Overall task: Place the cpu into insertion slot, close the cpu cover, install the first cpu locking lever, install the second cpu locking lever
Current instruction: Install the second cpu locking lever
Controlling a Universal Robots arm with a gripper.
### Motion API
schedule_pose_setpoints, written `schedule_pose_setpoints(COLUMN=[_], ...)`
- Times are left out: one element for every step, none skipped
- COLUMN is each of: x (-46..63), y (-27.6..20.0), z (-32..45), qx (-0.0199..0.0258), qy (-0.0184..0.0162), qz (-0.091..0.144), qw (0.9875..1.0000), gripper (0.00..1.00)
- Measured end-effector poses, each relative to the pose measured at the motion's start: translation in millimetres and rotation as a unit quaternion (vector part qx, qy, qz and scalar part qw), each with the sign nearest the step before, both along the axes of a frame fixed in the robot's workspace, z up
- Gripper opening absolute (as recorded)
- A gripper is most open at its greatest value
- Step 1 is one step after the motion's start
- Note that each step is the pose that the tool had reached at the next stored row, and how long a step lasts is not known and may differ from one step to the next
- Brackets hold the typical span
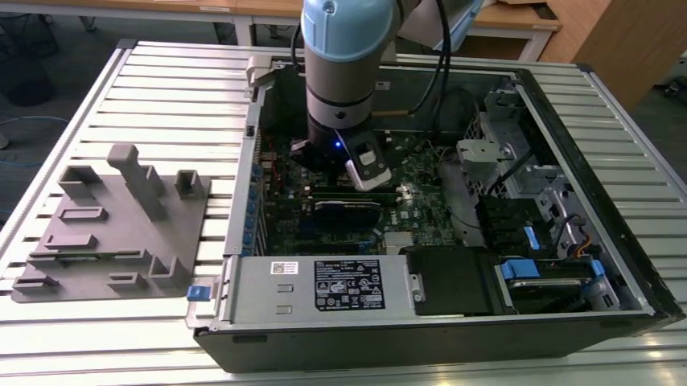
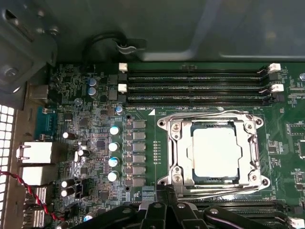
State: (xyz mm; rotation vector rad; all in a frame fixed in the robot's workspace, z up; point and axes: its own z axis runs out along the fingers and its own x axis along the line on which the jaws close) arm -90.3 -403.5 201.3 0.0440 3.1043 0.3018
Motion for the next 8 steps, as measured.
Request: schedule_pose_setpoints(x=[0.0, -0.1, -0.1, 0.0, 0.0, 0.0, 0.0, 0.0], y=[0.0, 0.1, 0.0, 0.1, 0.1, 0.1, 0.1, 0.1], z=[-0.1, -0.2, -0.3, -0.4, -0.5, -0.6, -0.7, -1.0], qx=[0.0006, 0.0013, 0.0024, 0.004, 0.0065, 0.0105, 0.0147, 0.0178], qy=[0.0, 0.0, 0.0, 0.0, 0.0, 0.0, 0.0, 0.0], qz=[0.0, 0.0, 0.0, 0.0, 0.0, 0.0, 0.0, 0.0], qw=[1.0, 1.0, 1.0, 1.0, 1.0, 0.9999, 0.9999, 0.9998], gripper=[0.11, 0.11, 0.11, 0.11, 0.11, 0.11, 0.11, 0.11])
